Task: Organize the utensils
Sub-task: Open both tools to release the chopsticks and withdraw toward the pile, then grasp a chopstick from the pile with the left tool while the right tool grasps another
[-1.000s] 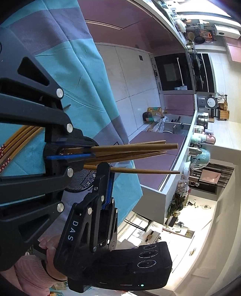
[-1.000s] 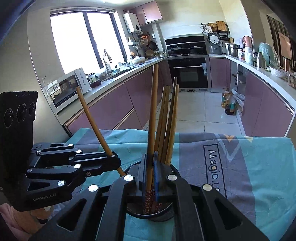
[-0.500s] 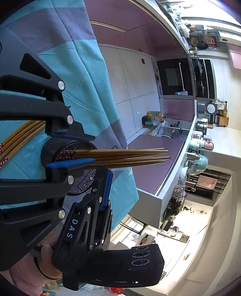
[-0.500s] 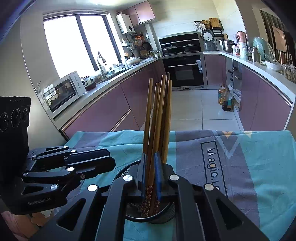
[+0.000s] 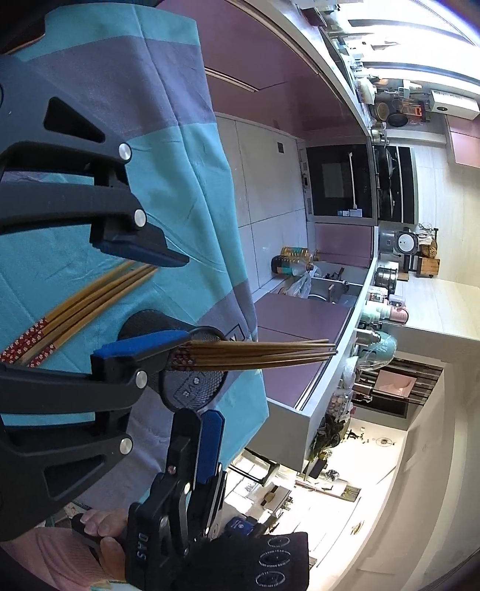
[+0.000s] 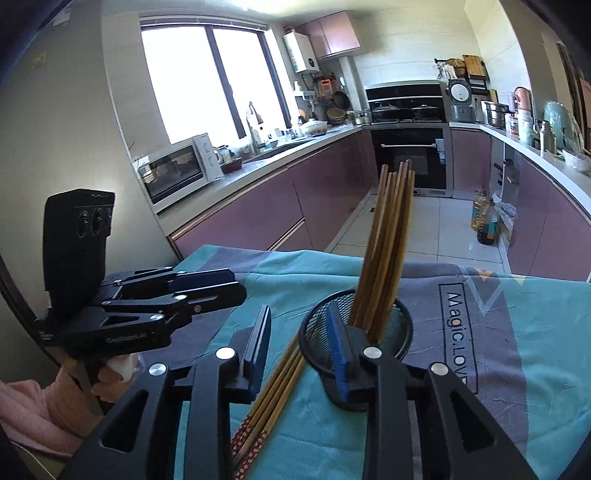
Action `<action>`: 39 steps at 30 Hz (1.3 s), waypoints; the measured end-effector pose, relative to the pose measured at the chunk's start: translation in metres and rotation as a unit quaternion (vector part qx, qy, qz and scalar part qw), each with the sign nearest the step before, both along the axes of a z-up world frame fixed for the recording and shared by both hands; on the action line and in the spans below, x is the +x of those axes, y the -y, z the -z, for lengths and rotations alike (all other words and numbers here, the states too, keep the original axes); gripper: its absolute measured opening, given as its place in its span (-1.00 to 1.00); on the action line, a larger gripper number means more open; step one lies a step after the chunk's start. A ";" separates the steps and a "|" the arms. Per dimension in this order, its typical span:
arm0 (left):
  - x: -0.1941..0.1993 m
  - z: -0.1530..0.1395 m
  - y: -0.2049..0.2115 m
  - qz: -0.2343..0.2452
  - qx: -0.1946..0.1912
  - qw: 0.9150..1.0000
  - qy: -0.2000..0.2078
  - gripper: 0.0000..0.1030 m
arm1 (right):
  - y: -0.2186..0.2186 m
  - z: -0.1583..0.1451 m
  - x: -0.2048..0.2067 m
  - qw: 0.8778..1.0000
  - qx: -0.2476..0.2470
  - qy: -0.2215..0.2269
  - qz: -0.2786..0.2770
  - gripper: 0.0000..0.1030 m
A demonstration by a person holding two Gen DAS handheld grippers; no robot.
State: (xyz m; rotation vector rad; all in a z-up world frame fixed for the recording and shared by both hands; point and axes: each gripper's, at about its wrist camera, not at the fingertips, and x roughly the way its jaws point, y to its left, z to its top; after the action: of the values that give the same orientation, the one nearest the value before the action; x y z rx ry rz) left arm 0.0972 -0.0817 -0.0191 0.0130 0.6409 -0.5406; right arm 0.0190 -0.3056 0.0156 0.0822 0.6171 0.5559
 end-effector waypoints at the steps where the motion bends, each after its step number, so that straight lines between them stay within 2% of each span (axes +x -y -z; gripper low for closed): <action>1: -0.003 0.006 -0.004 -0.002 0.004 1.000 -0.005 -0.29 | -0.004 0.003 -0.003 1.000 -0.003 -0.004 -0.007 -0.39; 7: -0.008 0.052 -0.008 -0.007 0.028 0.998 -0.058 -0.26 | -0.022 0.041 -0.003 0.998 -0.016 -0.058 -0.024 -0.39; 15: -0.006 0.100 0.003 -0.009 0.047 0.993 -0.112 -0.26 | -0.028 0.081 0.004 0.993 -0.031 -0.113 -0.008 -0.39; 25: 0.000 0.118 0.016 -0.012 0.063 0.990 -0.129 -0.27 | -0.025 0.100 0.003 0.991 -0.029 -0.134 0.002 -0.39; 39: 0.000 0.119 0.017 -0.017 0.069 0.989 -0.131 -0.31 | -0.037 0.105 0.007 0.990 -0.039 -0.138 -0.001 -0.39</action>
State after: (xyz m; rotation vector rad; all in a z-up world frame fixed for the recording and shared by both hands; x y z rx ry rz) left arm 0.0976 -0.0989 -0.1381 0.0633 0.9326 -0.4680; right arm 0.0256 -0.2684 -0.0892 0.0862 0.9084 0.5263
